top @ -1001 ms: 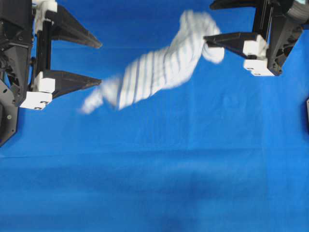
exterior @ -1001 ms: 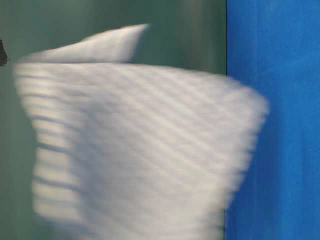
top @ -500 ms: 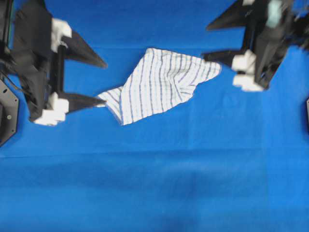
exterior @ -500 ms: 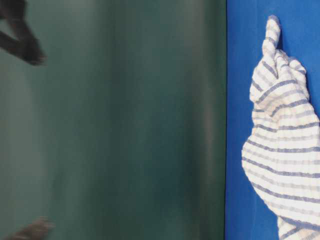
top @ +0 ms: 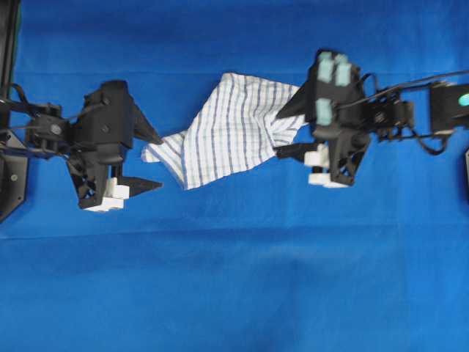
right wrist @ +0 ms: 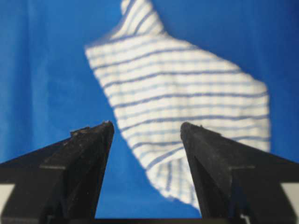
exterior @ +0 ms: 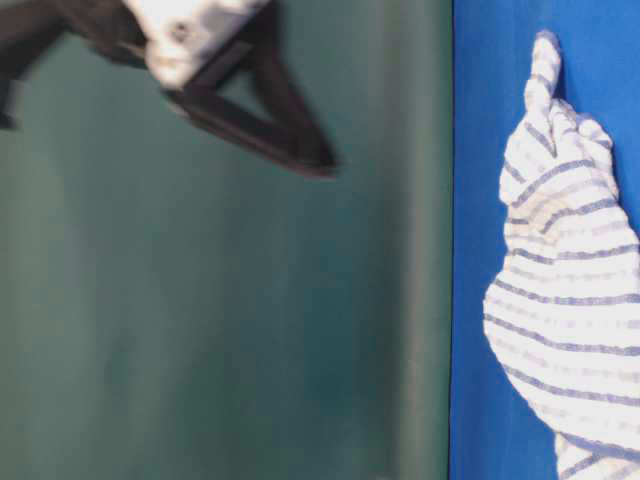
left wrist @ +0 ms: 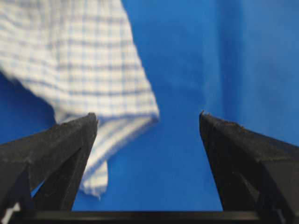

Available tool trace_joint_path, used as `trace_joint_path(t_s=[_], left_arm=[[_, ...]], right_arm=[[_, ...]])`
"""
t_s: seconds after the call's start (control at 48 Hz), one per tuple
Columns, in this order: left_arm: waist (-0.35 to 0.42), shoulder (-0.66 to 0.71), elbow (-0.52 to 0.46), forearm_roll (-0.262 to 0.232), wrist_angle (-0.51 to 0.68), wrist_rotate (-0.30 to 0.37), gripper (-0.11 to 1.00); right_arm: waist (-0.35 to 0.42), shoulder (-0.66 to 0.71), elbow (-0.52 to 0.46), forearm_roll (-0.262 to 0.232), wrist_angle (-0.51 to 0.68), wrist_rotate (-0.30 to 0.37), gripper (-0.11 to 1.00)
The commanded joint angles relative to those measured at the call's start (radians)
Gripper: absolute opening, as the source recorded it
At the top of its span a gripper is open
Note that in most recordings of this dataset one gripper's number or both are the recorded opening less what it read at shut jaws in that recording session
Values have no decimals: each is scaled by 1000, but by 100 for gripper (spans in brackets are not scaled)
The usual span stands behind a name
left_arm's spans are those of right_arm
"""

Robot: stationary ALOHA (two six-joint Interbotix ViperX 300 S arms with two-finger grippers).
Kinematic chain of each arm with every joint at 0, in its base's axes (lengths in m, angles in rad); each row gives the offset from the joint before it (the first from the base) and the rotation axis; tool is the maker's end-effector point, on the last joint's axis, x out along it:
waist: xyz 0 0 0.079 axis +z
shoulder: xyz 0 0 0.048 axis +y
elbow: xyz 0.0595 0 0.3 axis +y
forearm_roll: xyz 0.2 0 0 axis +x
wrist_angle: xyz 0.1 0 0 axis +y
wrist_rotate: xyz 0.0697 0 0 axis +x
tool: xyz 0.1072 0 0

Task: Lift the towel with both arms.

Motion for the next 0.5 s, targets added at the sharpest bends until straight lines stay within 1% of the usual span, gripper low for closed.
trace_joint_path(t_s=[0.0, 0.188, 0.48], left_arm=[[-3, 34, 18, 0, -54, 2, 85], [-3, 153, 72, 0, -190, 2, 85], [-3, 342, 78, 0, -354, 3, 85]], right_arm=[[3, 35, 9, 3, -63, 2, 63], [3, 144, 43, 3, -167, 2, 63], [-21, 298, 60, -2, -311, -2, 63]])
